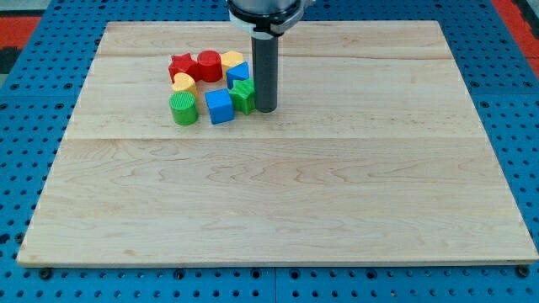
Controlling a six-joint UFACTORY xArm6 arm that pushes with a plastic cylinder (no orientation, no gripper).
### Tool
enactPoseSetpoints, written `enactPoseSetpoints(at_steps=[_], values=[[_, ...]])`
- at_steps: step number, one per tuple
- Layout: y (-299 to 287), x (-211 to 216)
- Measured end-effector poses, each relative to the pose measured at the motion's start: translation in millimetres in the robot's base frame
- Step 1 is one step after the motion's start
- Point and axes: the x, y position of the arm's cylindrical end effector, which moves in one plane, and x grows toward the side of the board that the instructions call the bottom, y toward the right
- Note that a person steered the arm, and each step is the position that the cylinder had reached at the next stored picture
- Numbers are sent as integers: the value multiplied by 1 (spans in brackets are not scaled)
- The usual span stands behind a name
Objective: Adjust the blue cube and green circle in the group of blocks
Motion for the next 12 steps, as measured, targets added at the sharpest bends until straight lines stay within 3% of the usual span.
enactPoseSetpoints(at_steps=[3, 5, 6, 8, 9, 12], values=[[32, 15], [-18, 101], [-39, 109], [-43, 105], [-54, 72], [-26, 66]])
